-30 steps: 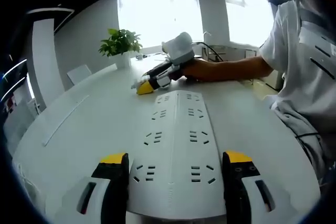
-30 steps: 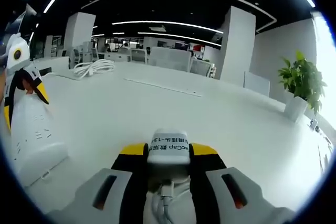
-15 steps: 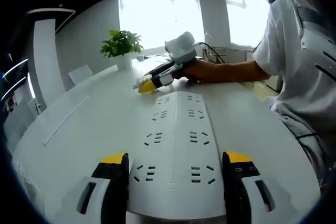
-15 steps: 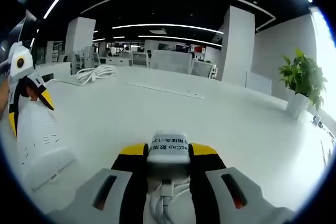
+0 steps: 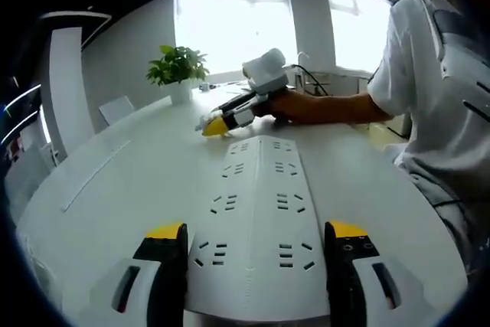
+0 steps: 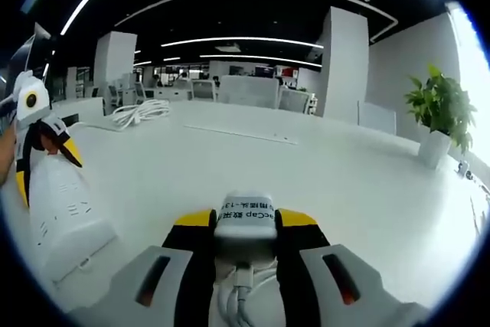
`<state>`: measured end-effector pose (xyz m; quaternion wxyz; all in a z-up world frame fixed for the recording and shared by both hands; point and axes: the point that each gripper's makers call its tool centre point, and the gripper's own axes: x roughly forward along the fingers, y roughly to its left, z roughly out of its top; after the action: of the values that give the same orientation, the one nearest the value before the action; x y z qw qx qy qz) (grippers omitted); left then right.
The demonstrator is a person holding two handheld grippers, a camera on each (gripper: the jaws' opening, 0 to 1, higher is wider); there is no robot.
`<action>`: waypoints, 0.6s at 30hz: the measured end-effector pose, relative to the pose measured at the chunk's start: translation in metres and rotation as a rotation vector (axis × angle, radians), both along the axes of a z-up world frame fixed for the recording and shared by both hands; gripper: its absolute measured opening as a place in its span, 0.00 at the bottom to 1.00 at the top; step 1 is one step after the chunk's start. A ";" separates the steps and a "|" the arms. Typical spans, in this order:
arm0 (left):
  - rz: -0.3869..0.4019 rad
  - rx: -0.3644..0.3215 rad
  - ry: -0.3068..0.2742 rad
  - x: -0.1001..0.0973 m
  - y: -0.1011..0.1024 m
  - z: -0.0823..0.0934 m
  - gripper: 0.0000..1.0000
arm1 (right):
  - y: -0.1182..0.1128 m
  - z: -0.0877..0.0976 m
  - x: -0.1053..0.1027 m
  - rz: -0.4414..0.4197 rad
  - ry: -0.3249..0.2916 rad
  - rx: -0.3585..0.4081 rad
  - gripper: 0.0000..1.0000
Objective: Straighten the power strip on the desk, plug the charger into it
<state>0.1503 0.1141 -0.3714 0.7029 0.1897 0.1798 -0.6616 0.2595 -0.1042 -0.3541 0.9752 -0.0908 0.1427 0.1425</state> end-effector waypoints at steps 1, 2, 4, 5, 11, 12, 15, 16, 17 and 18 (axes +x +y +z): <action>-0.001 -0.005 0.002 0.000 0.000 0.000 0.74 | 0.000 0.000 0.000 0.001 0.001 0.005 0.29; -0.002 -0.010 0.005 0.000 0.000 0.001 0.74 | 0.001 0.000 -0.001 0.004 0.001 0.006 0.29; -0.008 -0.027 0.015 -0.001 -0.001 0.001 0.74 | 0.002 0.001 -0.001 0.006 0.000 0.008 0.29; -0.011 -0.033 0.017 -0.001 -0.001 0.001 0.74 | 0.003 0.001 -0.001 0.008 -0.001 0.009 0.29; -0.014 -0.051 0.026 -0.001 -0.003 0.002 0.74 | 0.003 0.003 -0.003 0.012 0.009 0.055 0.29; -0.014 -0.050 0.025 -0.001 -0.003 0.002 0.74 | 0.004 0.002 -0.002 0.011 0.012 0.060 0.29; -0.014 -0.050 0.025 0.000 -0.003 0.002 0.74 | 0.004 0.001 -0.002 0.009 0.017 0.060 0.29; -0.015 -0.051 0.026 0.001 -0.003 0.003 0.74 | 0.005 0.001 -0.002 0.011 0.018 0.055 0.29; -0.016 -0.056 0.028 0.002 -0.003 0.003 0.74 | 0.005 0.000 -0.002 0.012 0.019 0.052 0.29; -0.018 -0.059 0.028 0.003 -0.002 0.003 0.74 | 0.005 0.000 -0.001 0.011 0.020 0.051 0.29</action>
<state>0.1531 0.1118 -0.3683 0.6996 0.1612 0.1683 -0.6755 0.2581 -0.0992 -0.3539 0.9749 -0.0654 0.1484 0.1524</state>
